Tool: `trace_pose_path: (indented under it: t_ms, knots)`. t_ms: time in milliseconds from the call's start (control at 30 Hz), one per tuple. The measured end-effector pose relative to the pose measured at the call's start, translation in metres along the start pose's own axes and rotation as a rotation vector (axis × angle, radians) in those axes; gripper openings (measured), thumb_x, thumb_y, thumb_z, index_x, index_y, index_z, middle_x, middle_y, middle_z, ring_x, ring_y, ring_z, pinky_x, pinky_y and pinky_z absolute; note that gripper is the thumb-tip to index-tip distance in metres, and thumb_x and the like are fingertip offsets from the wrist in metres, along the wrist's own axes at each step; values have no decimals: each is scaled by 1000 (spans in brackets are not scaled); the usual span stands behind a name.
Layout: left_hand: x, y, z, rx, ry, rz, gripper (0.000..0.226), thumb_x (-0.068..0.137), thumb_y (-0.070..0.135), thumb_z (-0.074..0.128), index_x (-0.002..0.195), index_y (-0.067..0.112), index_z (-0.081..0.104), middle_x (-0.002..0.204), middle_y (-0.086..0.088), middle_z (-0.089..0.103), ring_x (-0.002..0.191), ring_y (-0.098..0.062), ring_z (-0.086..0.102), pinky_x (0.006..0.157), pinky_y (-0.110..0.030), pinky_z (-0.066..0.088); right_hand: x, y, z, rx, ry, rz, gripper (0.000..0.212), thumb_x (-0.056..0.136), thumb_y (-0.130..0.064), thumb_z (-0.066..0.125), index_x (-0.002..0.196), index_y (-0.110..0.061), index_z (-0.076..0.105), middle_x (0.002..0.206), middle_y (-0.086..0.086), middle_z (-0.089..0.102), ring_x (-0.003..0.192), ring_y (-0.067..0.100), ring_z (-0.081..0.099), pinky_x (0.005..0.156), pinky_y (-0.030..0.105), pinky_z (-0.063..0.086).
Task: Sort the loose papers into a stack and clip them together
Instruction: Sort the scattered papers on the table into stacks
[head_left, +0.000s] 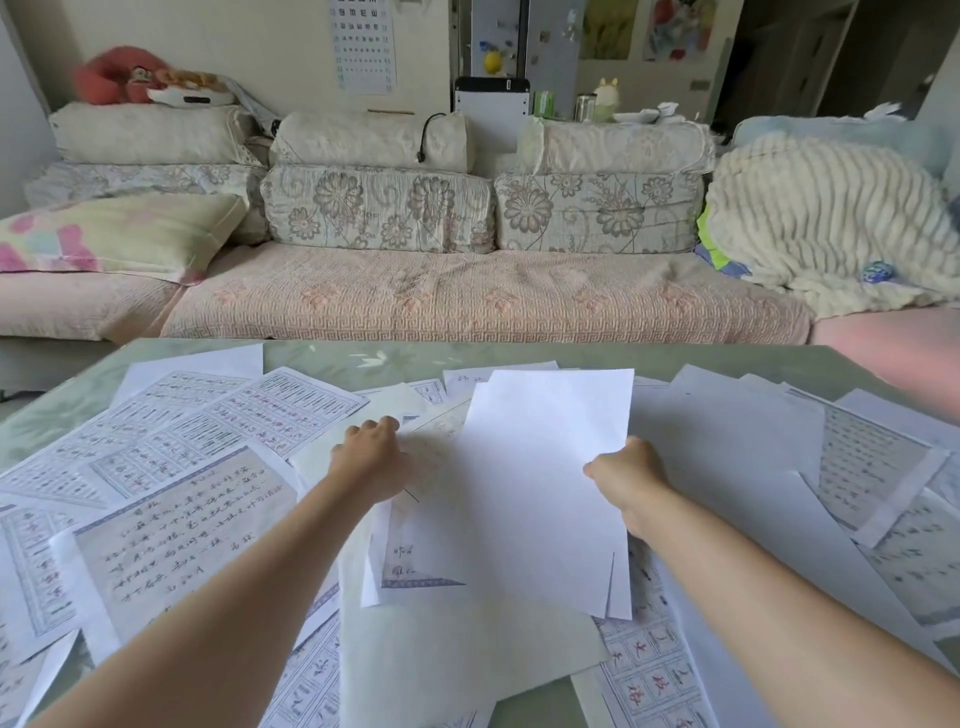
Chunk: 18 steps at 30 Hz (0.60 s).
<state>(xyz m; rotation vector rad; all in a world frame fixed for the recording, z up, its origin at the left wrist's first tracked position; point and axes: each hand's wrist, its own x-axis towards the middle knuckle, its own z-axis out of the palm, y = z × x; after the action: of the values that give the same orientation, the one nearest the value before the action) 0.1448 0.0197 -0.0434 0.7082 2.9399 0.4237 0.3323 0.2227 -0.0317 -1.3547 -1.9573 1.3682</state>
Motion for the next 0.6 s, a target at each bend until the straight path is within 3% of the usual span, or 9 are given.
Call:
trace_pose_path:
  t_ms: [67,133,233,367,500,600]
  knots:
    - [8,7,1,101,-20,-24,55,89,45,47,136,17,41,139,-8,44,130,-29,34,97,-45,36,6,4,7,-28,-9,12,33,86,-1,56,119,2,54,99,9,58,86,28,56,55,24,41]
    - [14,16,1,144,-44,-73,68,85,57,50,136,15,39,140,-9,40,132,-29,32,97,-46,37,10,8,14,-63,-13,16,35,85,-4,55,120,-1,52,105,11,58,82,27,52,49,22,31]
    - [18,27,-6,54,-74,-188,68,80,46,62,132,8,42,129,-12,47,123,-31,41,88,-39,43,12,10,21,-105,-19,12,38,84,-6,53,122,-2,48,104,10,55,82,27,51,49,23,31]
    - [17,28,-17,-213,-119,-249,42,80,29,71,111,3,58,95,-9,56,85,-27,55,68,-29,44,11,9,25,-118,-36,2,39,85,-5,49,124,-3,45,114,12,57,86,28,51,50,23,33]
    - [8,16,-23,-532,-42,-216,19,82,25,69,93,9,68,89,-11,65,83,-29,64,64,-32,49,5,5,23,-55,-53,-39,42,80,-5,49,122,-7,49,116,12,62,93,30,59,54,23,38]
    - [-12,5,-33,-788,-18,-269,12,88,26,65,84,15,68,85,-9,67,73,-24,63,57,-26,50,-5,1,21,-22,-73,-72,36,80,-6,53,115,-13,52,109,6,63,93,28,62,59,25,42]
